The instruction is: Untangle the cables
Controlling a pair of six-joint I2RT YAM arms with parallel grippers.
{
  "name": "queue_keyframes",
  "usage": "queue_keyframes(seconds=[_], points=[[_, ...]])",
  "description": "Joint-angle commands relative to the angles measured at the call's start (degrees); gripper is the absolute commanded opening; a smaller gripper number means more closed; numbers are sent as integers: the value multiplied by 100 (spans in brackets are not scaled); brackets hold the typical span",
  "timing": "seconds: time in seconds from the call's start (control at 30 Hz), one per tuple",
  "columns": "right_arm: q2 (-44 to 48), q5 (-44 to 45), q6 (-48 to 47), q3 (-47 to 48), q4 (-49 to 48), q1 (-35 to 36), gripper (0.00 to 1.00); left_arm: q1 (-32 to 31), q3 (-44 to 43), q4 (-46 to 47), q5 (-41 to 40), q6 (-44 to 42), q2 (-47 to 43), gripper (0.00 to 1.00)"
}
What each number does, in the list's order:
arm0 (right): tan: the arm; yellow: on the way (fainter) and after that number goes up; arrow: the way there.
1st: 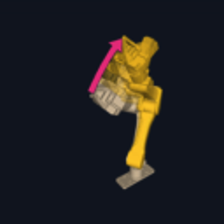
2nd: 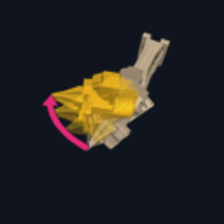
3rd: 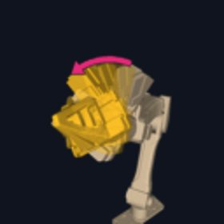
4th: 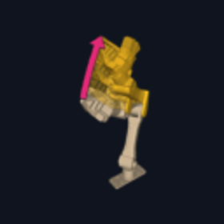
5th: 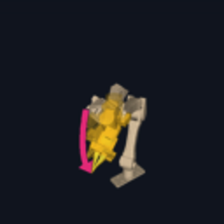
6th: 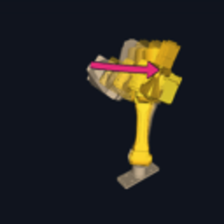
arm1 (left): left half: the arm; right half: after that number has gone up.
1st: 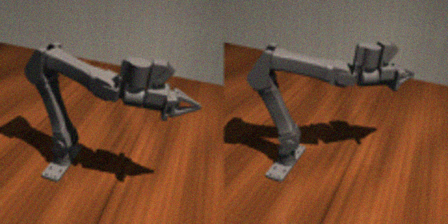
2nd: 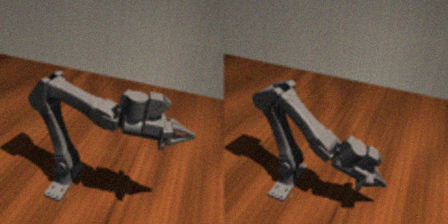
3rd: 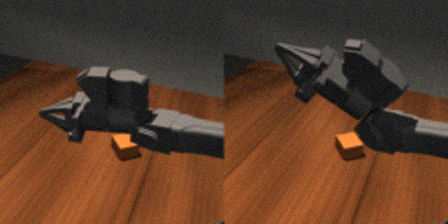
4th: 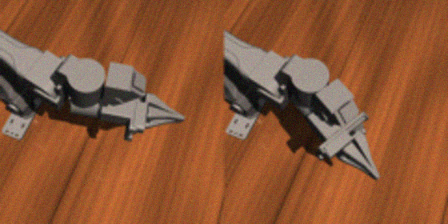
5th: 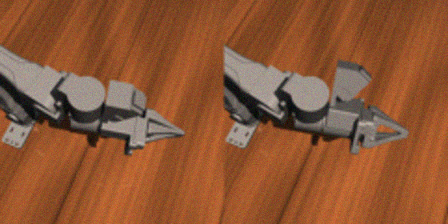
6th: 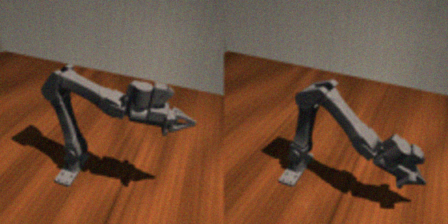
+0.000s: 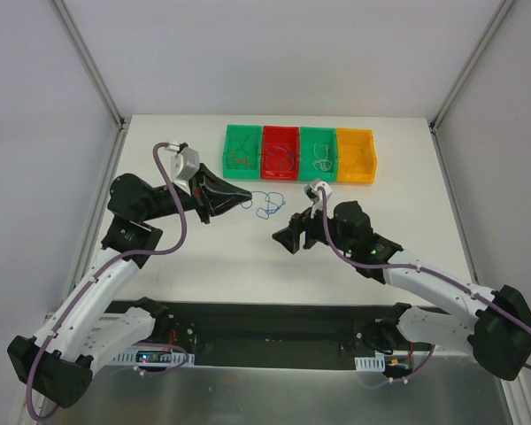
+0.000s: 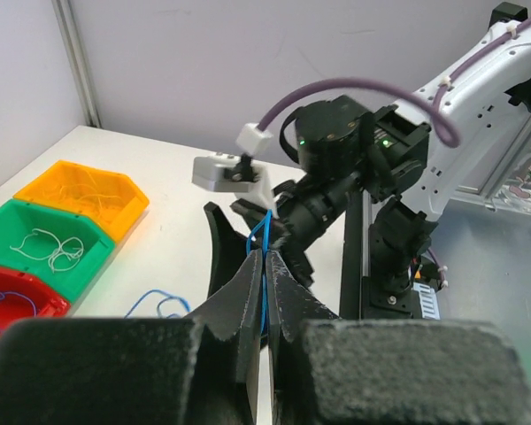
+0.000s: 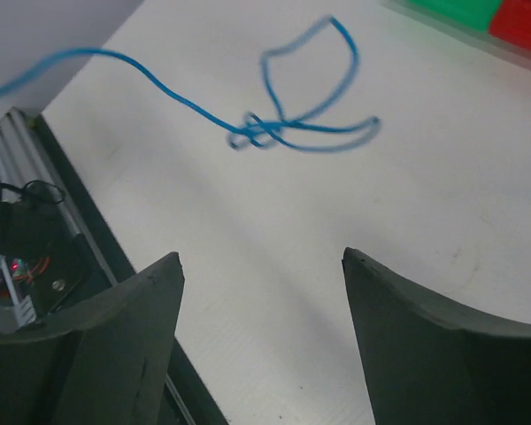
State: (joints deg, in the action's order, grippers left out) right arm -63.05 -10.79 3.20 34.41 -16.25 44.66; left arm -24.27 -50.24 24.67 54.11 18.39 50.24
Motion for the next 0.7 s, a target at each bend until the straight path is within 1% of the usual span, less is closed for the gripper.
queue_keyframes(seconds=[0.0, 0.1, 0.23, 0.43, 0.53, 0.67], points=[[512, -583, -145, 382, -132, 253, 78, 45, -30, 214, -23, -29, 21, 0], [723, -459, -197, 443, -440, 463, 85, 45, -47, 205, 3, -11, 82, 0], [575, -590, -505, 645, -571, 684, 88, 45, -65, 232, 91, 24, 153, 0], [-49, -1276, -417, 970, -1108, 824, 89, 45, -56, 284, 144, 77, 206, 0], [-278, -1093, -417, 1102, -1152, 851, 88, 45, -56, 293, 153, 86, 215, 0], [-463, -891, -548, 1208, -1108, 851, 85, 45, -56, 319, 179, 121, 232, 0]])
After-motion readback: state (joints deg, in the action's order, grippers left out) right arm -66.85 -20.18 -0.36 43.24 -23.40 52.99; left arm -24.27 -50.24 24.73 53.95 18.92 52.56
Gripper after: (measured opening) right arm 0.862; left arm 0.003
